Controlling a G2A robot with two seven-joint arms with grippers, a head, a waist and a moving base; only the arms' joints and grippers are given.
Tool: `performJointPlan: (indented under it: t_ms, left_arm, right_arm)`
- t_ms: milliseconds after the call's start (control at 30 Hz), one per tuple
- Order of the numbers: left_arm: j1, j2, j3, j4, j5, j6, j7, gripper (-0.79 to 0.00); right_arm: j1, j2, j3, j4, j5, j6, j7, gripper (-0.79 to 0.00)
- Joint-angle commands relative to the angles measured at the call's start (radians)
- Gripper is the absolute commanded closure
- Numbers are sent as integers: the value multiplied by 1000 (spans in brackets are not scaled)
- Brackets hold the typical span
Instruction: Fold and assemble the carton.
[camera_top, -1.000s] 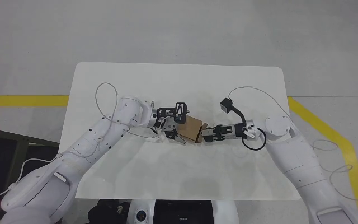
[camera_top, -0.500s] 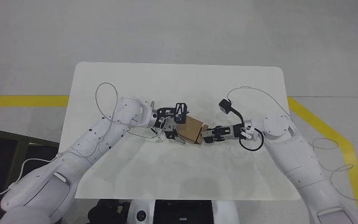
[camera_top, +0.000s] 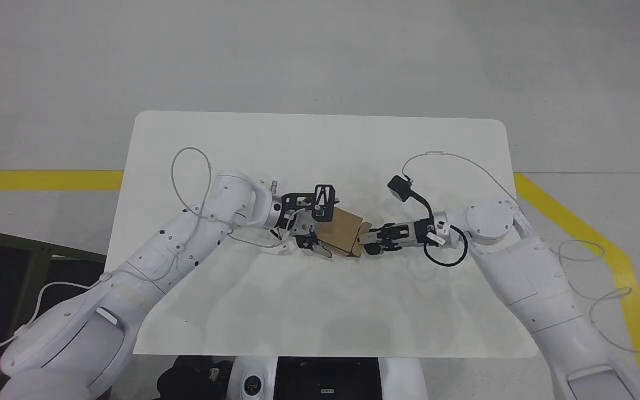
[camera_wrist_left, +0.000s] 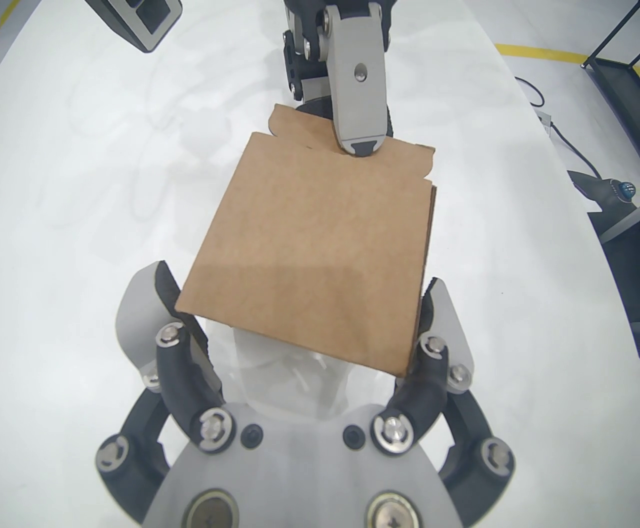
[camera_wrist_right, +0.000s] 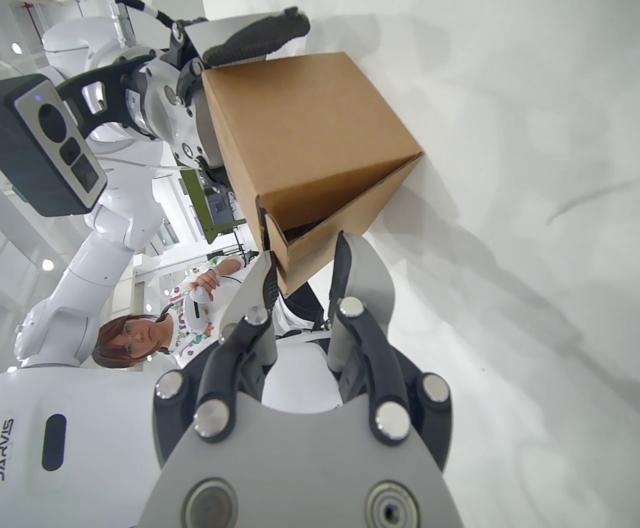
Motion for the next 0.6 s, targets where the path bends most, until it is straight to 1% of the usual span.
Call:
performJointPlan:
  t_ms: [0, 567]
  left_arm:
    - [-1, 1, 1, -1, 0, 0, 1, -785]
    - [-7, 3, 16, -8, -5, 0, 2, -785]
  right_arm:
    - [10, -2, -6, 4, 0, 4, 0, -191]
    - [73, -21, -54, 37, -1, 11, -7, -194]
